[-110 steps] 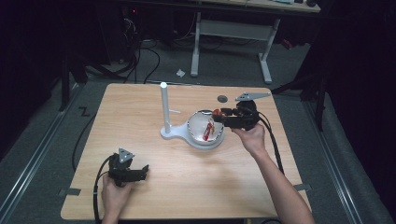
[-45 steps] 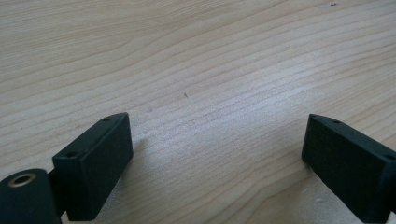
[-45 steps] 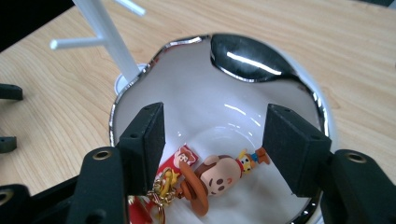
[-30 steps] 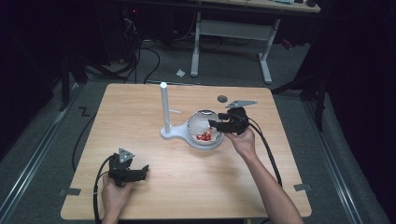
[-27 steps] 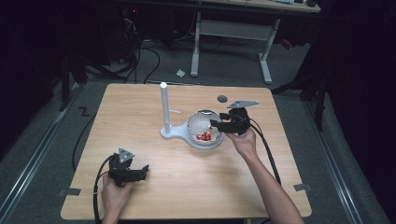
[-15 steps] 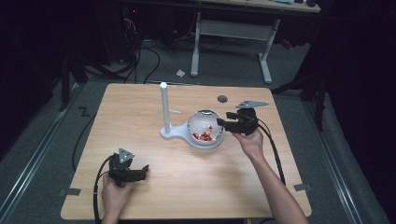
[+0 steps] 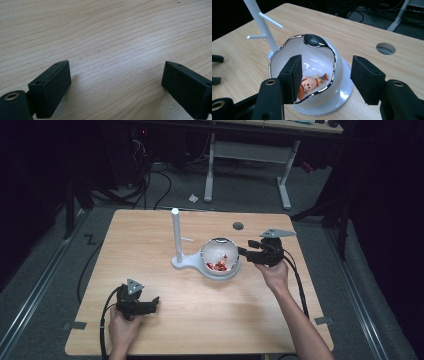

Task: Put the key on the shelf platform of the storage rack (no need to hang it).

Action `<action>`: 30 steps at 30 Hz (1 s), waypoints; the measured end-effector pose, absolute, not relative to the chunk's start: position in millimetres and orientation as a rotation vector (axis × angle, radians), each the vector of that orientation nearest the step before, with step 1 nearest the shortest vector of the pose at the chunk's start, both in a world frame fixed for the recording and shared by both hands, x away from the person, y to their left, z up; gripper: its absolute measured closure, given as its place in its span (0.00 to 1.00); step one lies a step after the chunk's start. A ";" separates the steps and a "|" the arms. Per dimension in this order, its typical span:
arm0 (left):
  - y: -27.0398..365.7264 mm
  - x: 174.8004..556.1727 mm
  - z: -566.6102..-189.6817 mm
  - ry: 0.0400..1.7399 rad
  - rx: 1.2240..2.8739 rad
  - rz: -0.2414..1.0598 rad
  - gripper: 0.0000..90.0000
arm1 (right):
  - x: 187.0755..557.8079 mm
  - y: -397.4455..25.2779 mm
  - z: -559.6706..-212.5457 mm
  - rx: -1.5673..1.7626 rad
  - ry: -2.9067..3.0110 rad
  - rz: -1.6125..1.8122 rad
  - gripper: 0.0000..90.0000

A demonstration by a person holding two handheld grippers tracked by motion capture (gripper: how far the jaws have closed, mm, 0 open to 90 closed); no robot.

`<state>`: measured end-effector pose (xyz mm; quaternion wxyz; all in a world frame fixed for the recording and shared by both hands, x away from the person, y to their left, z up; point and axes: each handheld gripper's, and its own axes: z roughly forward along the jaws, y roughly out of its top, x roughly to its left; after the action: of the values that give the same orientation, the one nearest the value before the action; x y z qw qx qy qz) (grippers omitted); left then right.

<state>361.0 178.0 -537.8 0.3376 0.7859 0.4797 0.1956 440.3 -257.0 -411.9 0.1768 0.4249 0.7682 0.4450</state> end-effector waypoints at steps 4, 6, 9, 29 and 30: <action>178.0 360.9 -537.8 1.250 2.048 0.510 0.10 | 434.0 -266.5 -409.6 1.211 2.165 1.257 0.48; 178.0 360.9 -537.8 1.250 2.048 0.510 0.10 | 430.9 -270.4 -407.7 1.210 2.158 1.255 0.48; 178.0 360.9 -537.8 1.250 2.048 0.510 0.10 | 425.3 -275.7 -402.4 1.205 2.146 1.258 0.47; 178.0 360.9 -537.8 1.250 2.048 0.510 0.10 | 391.0 -298.4 -390.7 1.236 2.083 1.258 0.48; 178.0 361.0 -537.8 1.250 2.048 0.510 0.10 | 391.0 -298.4 -390.7 1.236 2.083 1.258 0.48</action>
<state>361.0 178.0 -537.8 0.3378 0.7858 0.4797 0.1955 391.0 -298.4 -390.7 0.2046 0.4431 0.7470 0.4513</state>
